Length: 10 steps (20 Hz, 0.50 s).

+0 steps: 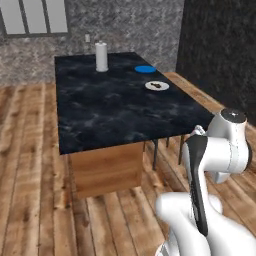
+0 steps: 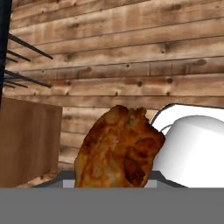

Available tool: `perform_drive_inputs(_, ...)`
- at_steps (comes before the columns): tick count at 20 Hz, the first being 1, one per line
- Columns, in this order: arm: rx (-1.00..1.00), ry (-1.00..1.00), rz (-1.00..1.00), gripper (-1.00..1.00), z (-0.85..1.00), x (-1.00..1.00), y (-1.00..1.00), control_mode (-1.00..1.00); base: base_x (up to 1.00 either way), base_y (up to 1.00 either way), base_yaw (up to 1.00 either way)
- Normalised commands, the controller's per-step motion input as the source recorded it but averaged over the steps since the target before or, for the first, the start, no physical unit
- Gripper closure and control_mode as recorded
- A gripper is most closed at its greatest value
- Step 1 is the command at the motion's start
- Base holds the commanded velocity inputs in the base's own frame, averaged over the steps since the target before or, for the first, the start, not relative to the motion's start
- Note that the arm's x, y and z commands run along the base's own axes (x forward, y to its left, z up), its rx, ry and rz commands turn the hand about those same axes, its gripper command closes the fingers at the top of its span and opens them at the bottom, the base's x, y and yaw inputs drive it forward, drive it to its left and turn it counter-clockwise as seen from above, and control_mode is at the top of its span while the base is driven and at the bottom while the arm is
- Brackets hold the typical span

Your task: Take the chicken drumsticks from the pan and place one on each plate on the dining counter.

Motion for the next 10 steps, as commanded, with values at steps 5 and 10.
perform_drive_inputs(5, 0.0, 0.0, 0.0, 1.0, 0.0, 0.0, 0.0, 1.0, 0.43, -1.0, -0.02)
perform_drive_inputs(10, 0.0, 0.0, 0.0, 1.0, 0.0, 0.0, 0.0, 1.0, 0.6, -1.0, 0.0)
